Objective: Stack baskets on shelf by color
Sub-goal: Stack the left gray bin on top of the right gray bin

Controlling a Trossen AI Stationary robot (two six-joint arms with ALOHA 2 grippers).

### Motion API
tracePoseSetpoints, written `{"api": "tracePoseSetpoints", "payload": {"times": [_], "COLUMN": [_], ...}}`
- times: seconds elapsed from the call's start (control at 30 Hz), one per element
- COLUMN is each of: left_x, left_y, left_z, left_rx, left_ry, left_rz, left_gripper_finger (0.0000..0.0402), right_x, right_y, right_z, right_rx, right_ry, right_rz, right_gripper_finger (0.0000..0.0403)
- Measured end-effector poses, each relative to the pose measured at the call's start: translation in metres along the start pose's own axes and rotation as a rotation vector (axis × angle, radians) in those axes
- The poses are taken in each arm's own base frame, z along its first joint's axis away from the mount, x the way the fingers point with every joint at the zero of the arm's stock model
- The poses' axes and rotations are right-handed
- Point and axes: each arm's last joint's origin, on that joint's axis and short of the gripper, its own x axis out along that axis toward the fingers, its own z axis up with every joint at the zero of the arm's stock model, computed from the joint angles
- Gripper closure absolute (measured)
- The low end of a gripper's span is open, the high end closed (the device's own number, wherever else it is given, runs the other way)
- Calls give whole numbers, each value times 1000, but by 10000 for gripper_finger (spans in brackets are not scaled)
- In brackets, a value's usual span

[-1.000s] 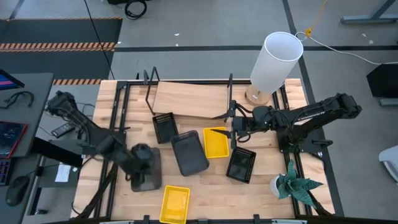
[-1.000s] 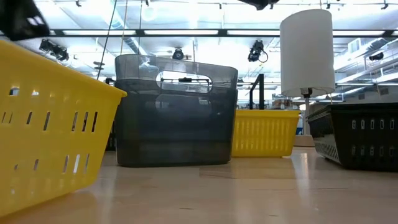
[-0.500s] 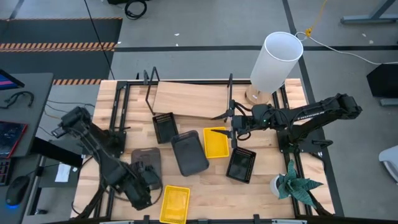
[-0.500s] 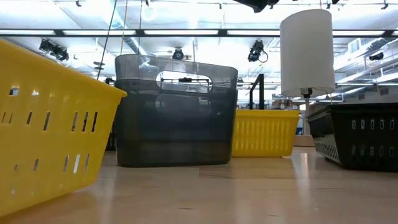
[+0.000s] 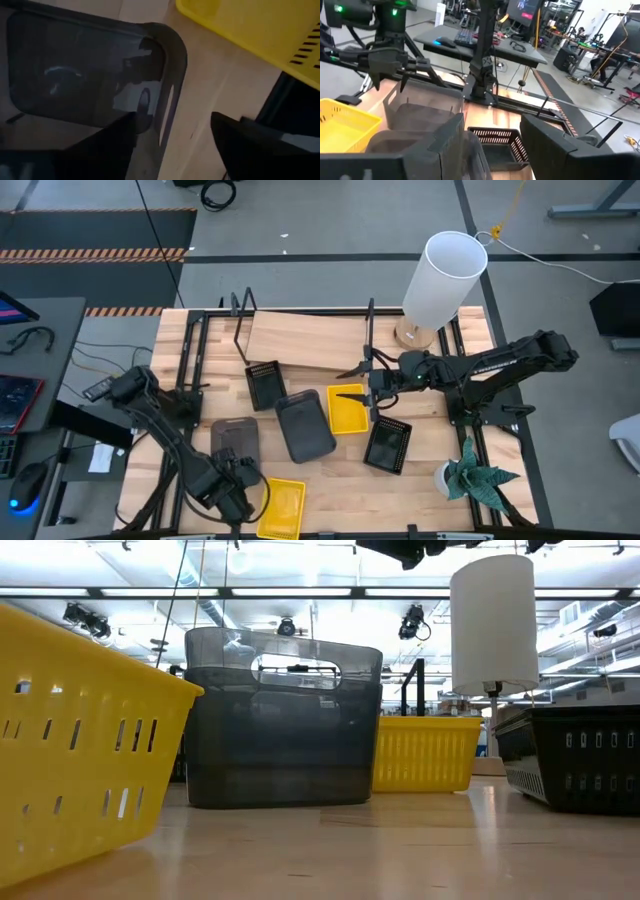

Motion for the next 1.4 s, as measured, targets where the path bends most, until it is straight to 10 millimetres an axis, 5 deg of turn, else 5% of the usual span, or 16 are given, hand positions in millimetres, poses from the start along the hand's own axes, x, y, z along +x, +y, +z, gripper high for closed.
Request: {"api": "tracePoseSetpoints", "payload": {"times": [0.23,0.8,1.03,1.2,1.4], "left_x": [24,63,62,50,13], "left_y": [-7,-14,-12,-9,-4], "left_z": [1,1,4,5,13], "left_rx": [24,61,50,41,39], "left_ry": [23,92,134,160,172], "left_rz": [75,172,152,183,305], "left_gripper_finger": [138,264,386,390,395], "right_x": [3,2,2,2,2], "right_y": [4,13,15,15,15], "right_z": [-2,1,2,2,2], "right_rx": [14,17,16,16,16], "right_ry": [5,-15,-17,-17,-17], "right_rz": [33,62,69,69,69], "right_gripper_finger": [204,204,204,204,204]}}
